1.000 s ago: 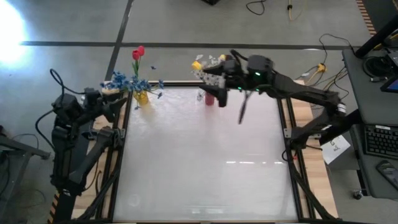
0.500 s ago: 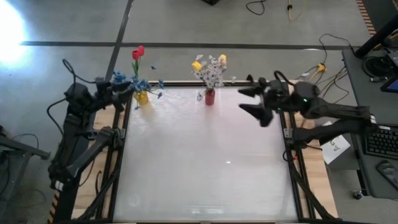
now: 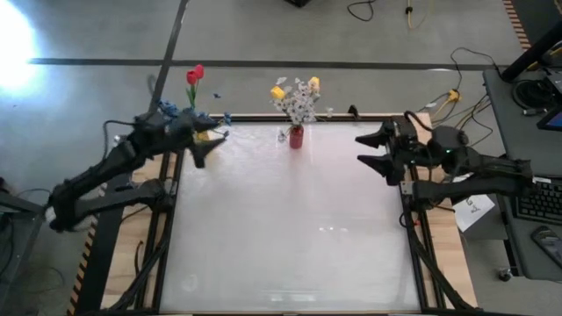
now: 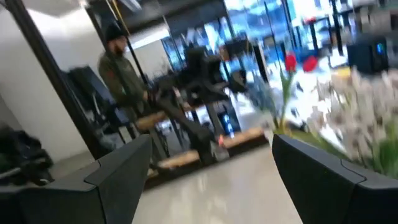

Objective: Sort flowers into vase by color
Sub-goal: Return to Home Position

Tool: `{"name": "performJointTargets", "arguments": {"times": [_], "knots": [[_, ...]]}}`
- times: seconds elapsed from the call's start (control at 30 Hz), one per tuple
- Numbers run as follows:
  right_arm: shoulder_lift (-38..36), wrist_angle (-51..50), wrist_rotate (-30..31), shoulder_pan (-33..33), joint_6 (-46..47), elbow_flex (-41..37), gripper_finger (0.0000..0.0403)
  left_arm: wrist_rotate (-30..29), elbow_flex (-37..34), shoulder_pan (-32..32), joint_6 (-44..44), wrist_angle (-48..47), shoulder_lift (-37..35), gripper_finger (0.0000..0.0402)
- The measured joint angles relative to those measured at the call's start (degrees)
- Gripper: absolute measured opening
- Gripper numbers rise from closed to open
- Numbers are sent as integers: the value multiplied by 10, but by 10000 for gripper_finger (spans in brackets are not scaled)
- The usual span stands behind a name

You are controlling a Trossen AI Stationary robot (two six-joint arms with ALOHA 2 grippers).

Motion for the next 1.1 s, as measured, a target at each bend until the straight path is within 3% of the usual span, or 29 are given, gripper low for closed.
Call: {"name": "performJointTargets", "arguments": {"times": [0.13, 0.3, 0.4, 0.7, 0.77, 0.93, 1.1], "knots": [[6, -52, 1, 1, 17, -14, 325, -91, 0, -129, -1, 51, 51, 269], [4, 14, -9, 6, -33, -80, 325, -160, 0, -247, -1, 114, 87, 269], [-14, 58, -9, 6, -74, -123, 325, -179, 0, -254, -4, 100, 79, 269], [-86, 59, -9, 6, -130, -217, 325, -186, -1, -252, 37, 51, 65, 269], [-102, 59, -9, 6, -135, -236, 325, -185, -2, -252, -4, 49, 71, 269], [-160, 71, -9, 6, -137, -300, 325, -168, -29, -257, 42, 99, 67, 269], [-260, 76, -9, 6, -133, -371, 325, -160, -123, -258, 84, 193, 23, 269]]}}
